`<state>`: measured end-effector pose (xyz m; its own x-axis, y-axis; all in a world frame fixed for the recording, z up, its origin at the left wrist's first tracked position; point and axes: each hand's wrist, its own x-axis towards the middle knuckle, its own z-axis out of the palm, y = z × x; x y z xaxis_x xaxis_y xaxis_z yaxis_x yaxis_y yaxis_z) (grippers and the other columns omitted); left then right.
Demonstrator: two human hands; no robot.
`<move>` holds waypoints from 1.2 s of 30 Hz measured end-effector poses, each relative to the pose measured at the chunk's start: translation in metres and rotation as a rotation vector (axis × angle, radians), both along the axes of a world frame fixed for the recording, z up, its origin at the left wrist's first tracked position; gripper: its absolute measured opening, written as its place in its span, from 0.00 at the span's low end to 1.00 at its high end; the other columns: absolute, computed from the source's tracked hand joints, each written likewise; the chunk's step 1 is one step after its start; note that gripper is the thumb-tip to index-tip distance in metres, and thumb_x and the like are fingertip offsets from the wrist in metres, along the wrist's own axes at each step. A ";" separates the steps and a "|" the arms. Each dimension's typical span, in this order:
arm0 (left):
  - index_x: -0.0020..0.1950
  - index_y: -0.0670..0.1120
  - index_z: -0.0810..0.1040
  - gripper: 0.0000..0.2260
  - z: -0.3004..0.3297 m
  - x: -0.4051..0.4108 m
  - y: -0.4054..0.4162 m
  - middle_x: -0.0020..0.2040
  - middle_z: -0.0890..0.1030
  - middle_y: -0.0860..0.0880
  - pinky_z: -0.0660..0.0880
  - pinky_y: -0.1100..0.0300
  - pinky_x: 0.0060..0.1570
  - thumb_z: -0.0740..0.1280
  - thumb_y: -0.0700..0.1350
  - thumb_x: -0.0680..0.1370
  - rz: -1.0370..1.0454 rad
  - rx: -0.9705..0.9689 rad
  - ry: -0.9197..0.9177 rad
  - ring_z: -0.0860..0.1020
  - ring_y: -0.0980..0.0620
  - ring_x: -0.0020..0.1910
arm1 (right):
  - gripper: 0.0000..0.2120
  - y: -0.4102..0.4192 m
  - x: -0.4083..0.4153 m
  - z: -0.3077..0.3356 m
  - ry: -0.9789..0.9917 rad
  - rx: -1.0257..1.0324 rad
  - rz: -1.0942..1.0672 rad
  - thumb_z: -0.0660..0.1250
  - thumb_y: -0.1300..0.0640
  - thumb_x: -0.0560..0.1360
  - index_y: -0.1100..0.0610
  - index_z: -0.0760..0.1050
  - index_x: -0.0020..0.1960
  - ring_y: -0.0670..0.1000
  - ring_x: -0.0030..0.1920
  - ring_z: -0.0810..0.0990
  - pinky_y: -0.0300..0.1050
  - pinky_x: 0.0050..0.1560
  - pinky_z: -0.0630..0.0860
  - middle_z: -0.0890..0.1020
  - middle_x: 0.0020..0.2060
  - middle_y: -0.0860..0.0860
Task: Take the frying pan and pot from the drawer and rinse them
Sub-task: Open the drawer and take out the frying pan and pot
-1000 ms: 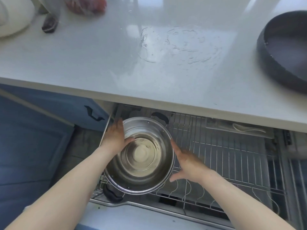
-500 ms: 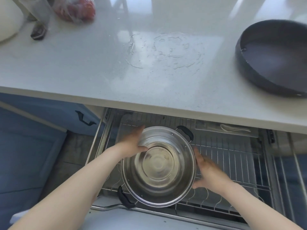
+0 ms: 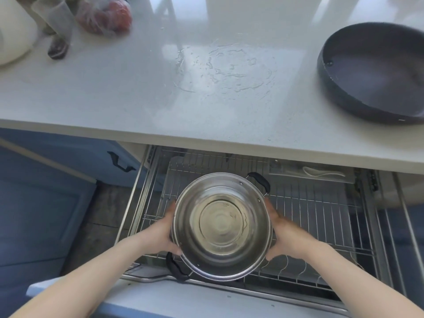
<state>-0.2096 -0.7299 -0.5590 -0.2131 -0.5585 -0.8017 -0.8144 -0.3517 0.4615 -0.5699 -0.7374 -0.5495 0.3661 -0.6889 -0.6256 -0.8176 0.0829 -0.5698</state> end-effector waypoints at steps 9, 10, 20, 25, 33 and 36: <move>0.78 0.59 0.33 0.57 0.038 -0.012 -0.026 0.74 0.63 0.53 0.77 0.60 0.57 0.76 0.40 0.70 0.041 -0.078 0.045 0.79 0.49 0.56 | 0.71 0.004 -0.006 0.016 -0.135 0.004 -0.180 0.84 0.57 0.55 0.30 0.32 0.73 0.45 0.62 0.75 0.42 0.62 0.74 0.71 0.66 0.41; 0.77 0.60 0.33 0.57 0.048 -0.013 -0.032 0.73 0.65 0.52 0.79 0.60 0.54 0.76 0.39 0.71 0.028 -0.097 0.054 0.81 0.51 0.50 | 0.71 0.003 -0.009 0.021 -0.146 -0.002 -0.206 0.84 0.56 0.53 0.29 0.33 0.72 0.47 0.62 0.76 0.47 0.63 0.76 0.72 0.67 0.42; 0.78 0.61 0.35 0.53 0.129 -0.037 -0.043 0.54 0.78 0.51 0.80 0.64 0.40 0.74 0.38 0.73 -0.072 -0.103 0.048 0.81 0.57 0.34 | 0.66 0.025 -0.031 0.099 -0.176 -0.069 -0.238 0.84 0.56 0.51 0.30 0.44 0.73 0.45 0.61 0.76 0.49 0.62 0.77 0.74 0.62 0.38; 0.77 0.63 0.36 0.53 0.150 -0.049 -0.035 0.58 0.79 0.45 0.82 0.59 0.42 0.74 0.37 0.73 -0.112 -0.102 0.078 0.81 0.54 0.36 | 0.74 0.048 -0.043 0.120 -0.087 -0.027 -0.274 0.84 0.48 0.49 0.39 0.33 0.77 0.49 0.72 0.66 0.48 0.71 0.66 0.64 0.74 0.44; 0.77 0.65 0.41 0.53 0.187 -0.061 -0.023 0.59 0.81 0.43 0.80 0.59 0.44 0.76 0.37 0.72 -0.123 0.047 0.213 0.82 0.49 0.42 | 0.60 0.090 -0.067 0.166 -0.138 -0.034 -0.249 0.84 0.51 0.52 0.30 0.49 0.71 0.42 0.61 0.76 0.46 0.64 0.74 0.77 0.59 0.36; 0.78 0.65 0.43 0.53 0.210 -0.063 -0.020 0.61 0.80 0.40 0.81 0.54 0.48 0.76 0.37 0.71 -0.120 0.084 0.289 0.80 0.47 0.44 | 0.57 0.107 -0.074 0.197 -0.167 -0.069 -0.261 0.83 0.54 0.54 0.22 0.50 0.66 0.42 0.59 0.78 0.42 0.59 0.76 0.79 0.55 0.35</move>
<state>-0.2730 -0.7495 -0.3493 -0.4991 -0.4504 -0.7403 -0.6914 -0.3080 0.6535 -0.6441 -0.6308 -0.3525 0.2657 -0.8115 -0.5204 -0.6683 0.2340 -0.7061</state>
